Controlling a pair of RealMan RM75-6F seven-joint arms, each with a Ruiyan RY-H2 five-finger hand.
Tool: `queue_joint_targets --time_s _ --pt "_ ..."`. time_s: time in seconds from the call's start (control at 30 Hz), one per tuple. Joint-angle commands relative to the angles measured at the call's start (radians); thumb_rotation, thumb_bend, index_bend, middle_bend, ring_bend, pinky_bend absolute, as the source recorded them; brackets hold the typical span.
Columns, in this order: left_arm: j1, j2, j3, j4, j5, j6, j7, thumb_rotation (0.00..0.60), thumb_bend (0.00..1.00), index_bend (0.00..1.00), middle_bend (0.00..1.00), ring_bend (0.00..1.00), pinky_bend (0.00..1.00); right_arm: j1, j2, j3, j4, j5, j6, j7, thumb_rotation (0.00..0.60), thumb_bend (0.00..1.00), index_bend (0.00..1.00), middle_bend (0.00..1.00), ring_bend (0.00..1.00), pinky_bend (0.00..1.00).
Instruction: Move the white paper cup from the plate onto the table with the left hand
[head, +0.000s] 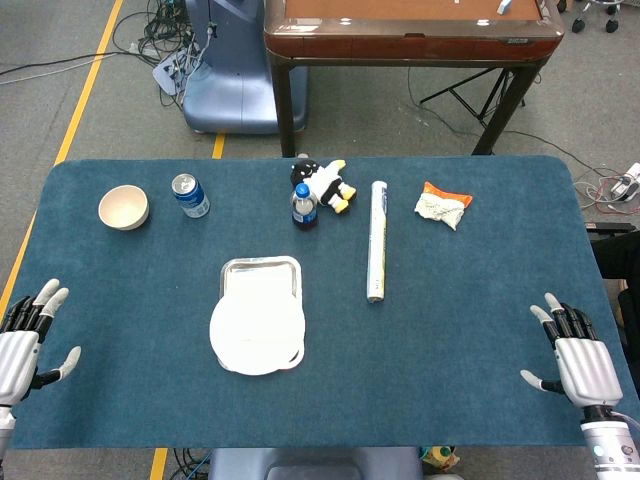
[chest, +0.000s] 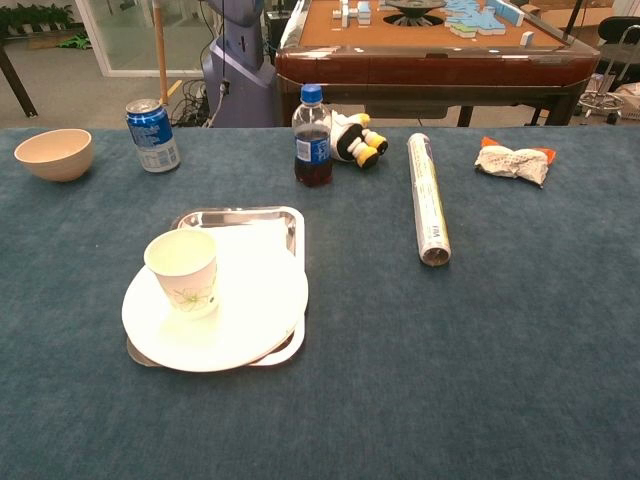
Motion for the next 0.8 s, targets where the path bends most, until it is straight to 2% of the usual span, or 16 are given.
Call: queue_joint_targets --time_s 0.03,0.37,0.6,0.8 --pt "0.0 -0.001 0.001 -0.003 0.002 -0.001 0.006 0.6 0.32 0.0 0.0 0.0 0.0 -0.002 0.002 -0.001 0.001 -0.002 0.003 0.005 0.6 0.18 0.0 0.0 0.0 0.0" --pt "0.002 0.01 0.02 -0.032 0.038 -0.003 0.025 0.6 0.32 0.0 0.0 0.0 0.0 0.003 0.011 -0.008 0.0 -0.016 -0.011 0.039 0.6 0.18 0.0 0.0 0.0 0.0" --pt "-0.021 0.07 0.031 -0.066 0.084 -0.03 0.016 0.6 0.32 0.0 0.0 0.0 0.0 0.027 0.012 0.0 -0.002 -0.004 -0.051 0.039 0.6 0.18 0.0 0.0 0.0 0.0" --pt "-0.069 0.107 0.022 -0.128 0.071 -0.105 0.075 0.6 0.32 0.0 0.0 0.0 0.0 0.046 0.006 0.001 -0.007 0.015 -0.088 0.034 0.6 0.18 0.0 0.0 0.0 0.0"
